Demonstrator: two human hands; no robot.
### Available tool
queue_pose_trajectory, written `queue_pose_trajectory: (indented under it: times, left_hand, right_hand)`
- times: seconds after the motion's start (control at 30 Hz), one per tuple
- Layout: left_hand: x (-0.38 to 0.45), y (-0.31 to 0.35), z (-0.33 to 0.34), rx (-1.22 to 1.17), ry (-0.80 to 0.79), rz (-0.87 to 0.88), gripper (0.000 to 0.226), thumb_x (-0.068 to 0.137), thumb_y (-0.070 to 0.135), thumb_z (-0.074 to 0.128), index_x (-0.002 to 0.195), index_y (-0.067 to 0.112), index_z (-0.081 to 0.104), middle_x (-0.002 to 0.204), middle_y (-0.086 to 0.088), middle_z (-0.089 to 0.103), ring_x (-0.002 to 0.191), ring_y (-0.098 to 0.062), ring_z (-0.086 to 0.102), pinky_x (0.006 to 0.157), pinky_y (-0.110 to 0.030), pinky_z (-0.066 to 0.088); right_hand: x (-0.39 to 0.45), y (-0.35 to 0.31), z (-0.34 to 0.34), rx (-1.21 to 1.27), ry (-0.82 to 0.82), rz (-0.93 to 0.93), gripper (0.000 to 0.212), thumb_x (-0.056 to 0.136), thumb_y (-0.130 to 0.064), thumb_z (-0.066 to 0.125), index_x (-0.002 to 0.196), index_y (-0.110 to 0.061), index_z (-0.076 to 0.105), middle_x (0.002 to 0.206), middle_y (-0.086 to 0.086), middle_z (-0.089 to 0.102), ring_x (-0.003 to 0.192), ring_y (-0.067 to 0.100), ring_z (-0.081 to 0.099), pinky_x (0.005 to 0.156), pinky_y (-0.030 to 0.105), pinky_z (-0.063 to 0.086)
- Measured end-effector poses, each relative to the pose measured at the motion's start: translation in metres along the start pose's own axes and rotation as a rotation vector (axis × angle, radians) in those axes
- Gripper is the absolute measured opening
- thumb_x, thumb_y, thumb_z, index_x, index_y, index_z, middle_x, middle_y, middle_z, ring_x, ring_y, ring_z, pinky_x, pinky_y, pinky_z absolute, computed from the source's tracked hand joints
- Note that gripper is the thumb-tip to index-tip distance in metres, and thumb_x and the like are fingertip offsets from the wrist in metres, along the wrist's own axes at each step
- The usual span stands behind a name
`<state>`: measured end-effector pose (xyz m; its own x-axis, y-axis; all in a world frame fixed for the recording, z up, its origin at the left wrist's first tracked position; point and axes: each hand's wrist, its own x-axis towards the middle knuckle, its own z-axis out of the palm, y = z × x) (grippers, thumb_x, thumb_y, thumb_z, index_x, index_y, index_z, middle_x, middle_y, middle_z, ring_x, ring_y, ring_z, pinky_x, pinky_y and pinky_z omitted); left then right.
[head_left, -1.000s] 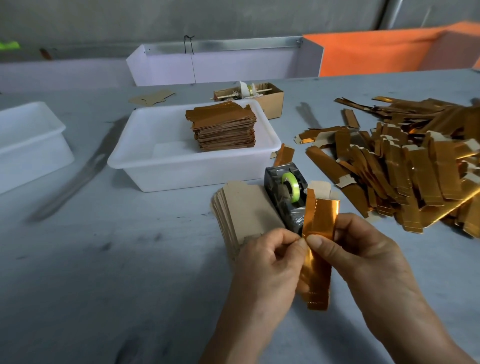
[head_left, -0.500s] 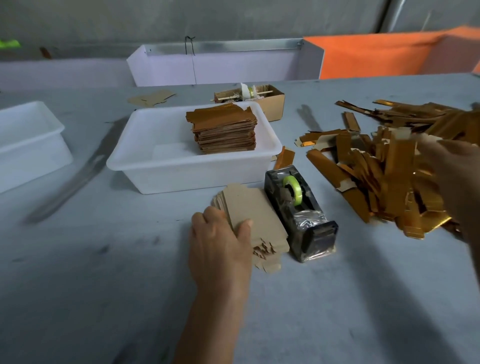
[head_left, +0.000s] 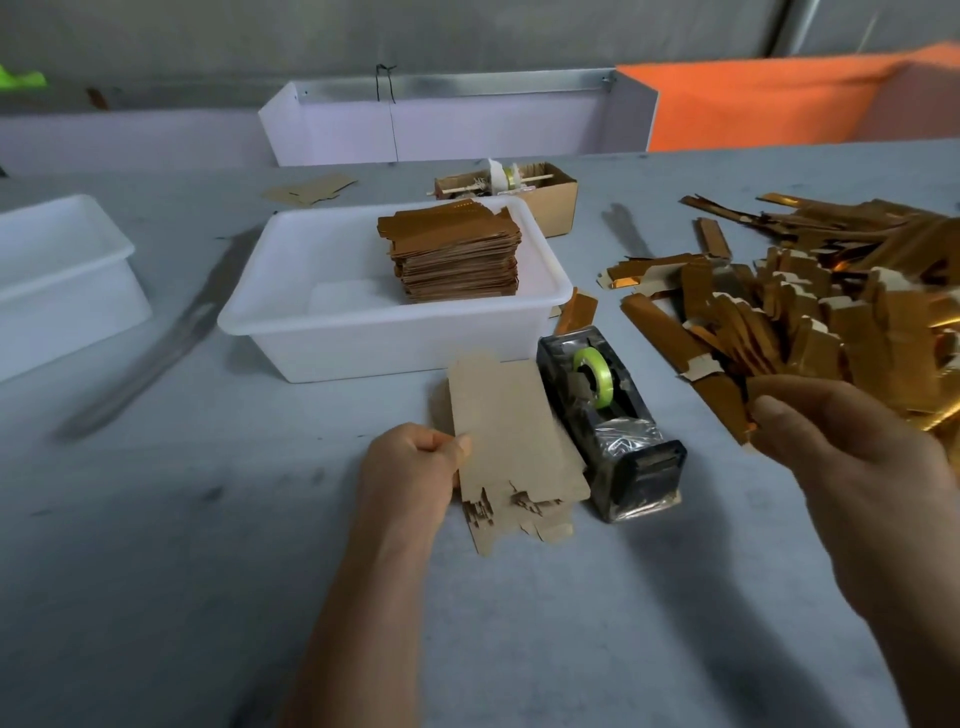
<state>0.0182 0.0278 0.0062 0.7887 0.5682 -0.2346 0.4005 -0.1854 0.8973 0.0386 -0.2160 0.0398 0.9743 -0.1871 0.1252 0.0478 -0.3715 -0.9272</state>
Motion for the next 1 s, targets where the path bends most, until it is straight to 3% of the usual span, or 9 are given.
queue_pose_trajectory:
  times: [0.17,0.3,0.4,0.53,0.63,0.7,0.8,0.93,1.0]
  left_hand:
    - [-0.009,0.001,-0.008,-0.158,0.085,0.039,0.010,0.082,0.014,0.073,0.079,0.018,0.065,0.073,-0.001,0.071,0.065,-0.015,0.065,0.066,-0.027,0.051]
    - [-0.013,0.001,-0.011,-0.137,0.051,0.088,0.025,0.080,0.009,0.074,0.100,0.019,0.061,0.072,0.010,0.070,0.068,-0.004,0.065,0.069,-0.024,0.051]
    - [-0.019,0.003,-0.015,-0.121,0.040,0.192,0.013,0.083,0.008,0.070,0.091,0.018,0.068,0.065,0.016,0.071,0.061,0.004,0.065,0.057,-0.011,0.045]
    - [-0.031,0.013,-0.023,-0.360,-0.196,0.158,0.016,0.085,0.003,0.065,0.079,0.016,0.074,0.073,0.001,0.074,0.063,-0.004,0.065,0.060,-0.018,0.047]
    - [-0.042,0.017,-0.024,-0.419,-0.426,0.137,0.009,0.079,0.009,0.071,0.085,0.014,0.076,0.090,-0.015,0.074,0.080,-0.023,0.063,0.080,-0.037,0.048]
    - [-0.049,0.019,-0.020,-0.427,-0.502,0.139,0.019,0.070,0.013,0.075,0.089,0.013,0.075,0.093,-0.015,0.074,0.085,-0.025,0.068,0.084,-0.037,0.052]
    - [-0.057,0.022,-0.012,-0.469,-0.530,0.113,0.034,0.067,0.020,0.075,0.100,0.014,0.072,0.099,-0.007,0.075,0.095,-0.023,0.071,0.086,-0.038,0.055]
    - [-0.066,0.025,0.003,-0.428,-0.410,0.136,0.047,0.059,0.032,0.078,0.104,0.019,0.071,0.095,-0.003,0.076,0.093,-0.027,0.071,0.083,-0.046,0.056]
    - [-0.071,0.025,0.008,-0.407,-0.353,0.152,0.044,0.057,0.033,0.077,0.099,0.021,0.072,0.090,0.000,0.076,0.088,-0.022,0.072,0.079,-0.042,0.058]
  right_hand:
    - [-0.016,-0.012,0.006,-0.043,-0.009,-0.122,0.016,0.073,-0.053,0.051,0.086,-0.049,0.060,0.090,-0.026,0.061,0.092,0.006,0.062,0.073,0.026,0.046]
    - [-0.024,-0.017,0.018,-0.058,-0.121,-0.137,0.013,0.085,-0.034,0.059,0.096,-0.040,0.062,0.093,-0.021,0.065,0.092,0.001,0.062,0.068,0.015,0.044]
    - [-0.028,-0.024,0.029,-0.070,-0.162,-0.130,0.018,0.085,-0.033,0.060,0.102,-0.036,0.063,0.091,-0.022,0.064,0.090,-0.001,0.062,0.068,0.013,0.043]
    - [-0.032,-0.031,0.038,0.061,-0.210,-0.048,0.036,0.076,-0.046,0.062,0.111,-0.036,0.060,0.086,-0.025,0.067,0.088,0.000,0.064,0.067,0.012,0.046]
    - [-0.033,-0.036,0.040,0.293,-0.365,0.126,0.050,0.062,-0.054,0.064,0.107,-0.033,0.063,0.091,-0.022,0.069,0.086,0.001,0.066,0.067,0.017,0.053]
    - [-0.033,-0.036,0.040,0.434,-0.439,0.204,0.037,0.063,-0.040,0.067,0.097,-0.024,0.070,0.090,-0.006,0.072,0.083,0.009,0.068,0.073,0.029,0.053]
    - [-0.038,-0.035,0.041,0.508,-0.468,0.211,0.021,0.064,-0.029,0.067,0.082,-0.020,0.073,0.085,0.008,0.071,0.076,0.016,0.067,0.068,0.030,0.050]
    - [-0.048,-0.034,0.040,0.500,-0.482,0.217,0.021,0.060,-0.030,0.068,0.076,-0.019,0.073,0.085,0.017,0.067,0.071,0.016,0.063,0.070,0.036,0.048]
    - [-0.050,-0.032,0.038,0.468,-0.454,0.205,0.018,0.061,-0.030,0.066,0.075,-0.020,0.073,0.082,0.013,0.068,0.068,0.011,0.063,0.066,0.030,0.050]
